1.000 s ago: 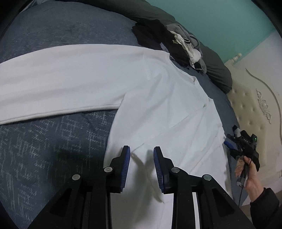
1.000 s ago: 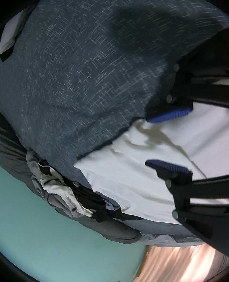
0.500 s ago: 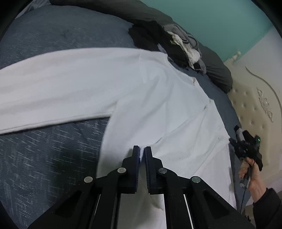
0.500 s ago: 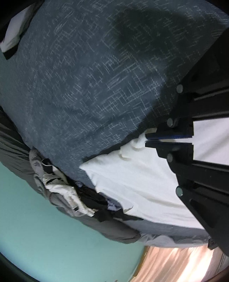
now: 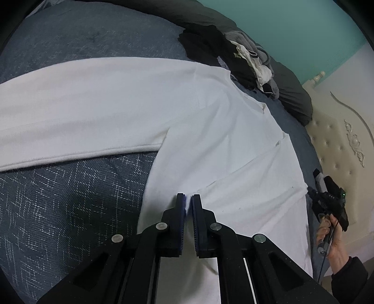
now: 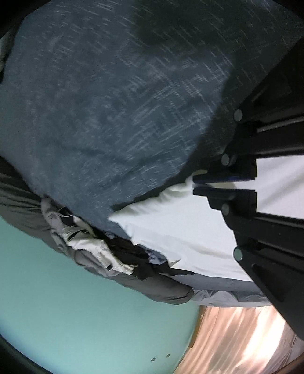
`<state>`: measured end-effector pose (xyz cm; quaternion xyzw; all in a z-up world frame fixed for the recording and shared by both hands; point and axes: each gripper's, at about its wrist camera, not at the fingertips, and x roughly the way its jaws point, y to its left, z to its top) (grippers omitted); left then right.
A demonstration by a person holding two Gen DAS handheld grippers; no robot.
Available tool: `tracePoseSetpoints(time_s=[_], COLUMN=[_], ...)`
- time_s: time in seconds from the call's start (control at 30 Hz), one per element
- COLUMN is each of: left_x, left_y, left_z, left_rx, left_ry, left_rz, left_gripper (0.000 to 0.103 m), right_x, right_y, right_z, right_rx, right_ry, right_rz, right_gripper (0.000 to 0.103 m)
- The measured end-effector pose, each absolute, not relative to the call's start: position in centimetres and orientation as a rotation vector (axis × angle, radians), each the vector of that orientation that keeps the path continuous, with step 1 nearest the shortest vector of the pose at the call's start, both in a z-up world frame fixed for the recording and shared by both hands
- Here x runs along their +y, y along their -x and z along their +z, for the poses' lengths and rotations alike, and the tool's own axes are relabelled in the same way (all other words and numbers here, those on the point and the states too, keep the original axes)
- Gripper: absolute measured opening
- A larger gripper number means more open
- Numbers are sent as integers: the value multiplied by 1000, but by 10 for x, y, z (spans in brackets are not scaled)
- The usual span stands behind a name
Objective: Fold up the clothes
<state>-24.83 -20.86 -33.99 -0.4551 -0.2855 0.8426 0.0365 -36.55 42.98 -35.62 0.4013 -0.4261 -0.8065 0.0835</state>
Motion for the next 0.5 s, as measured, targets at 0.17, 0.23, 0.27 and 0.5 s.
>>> tracePoseSetpoints(time_s=[0.17, 0.23, 0.27, 0.5], left_x=[-208, -207, -207, -206], left_y=[248, 248, 248, 248], left_z=[-341, -341, -341, -342], left_rx=[-872, -868, -866, -848], left_ry=[1406, 1408, 1409, 1415], left_rz=[2585, 2586, 2586, 2588], left_gripper=[6, 6, 6, 6], right_x=[441, 440, 438, 424], right_y=[370, 375, 378, 386], right_z=[-358, -358, -357, -360], right_rx=[-1344, -1327, -1308, -1166], right_ry=[-1201, -1222, -1230, -1328], right_rz=[-2387, -2386, -2394, -2464], right_gripper=[33, 33, 33, 4])
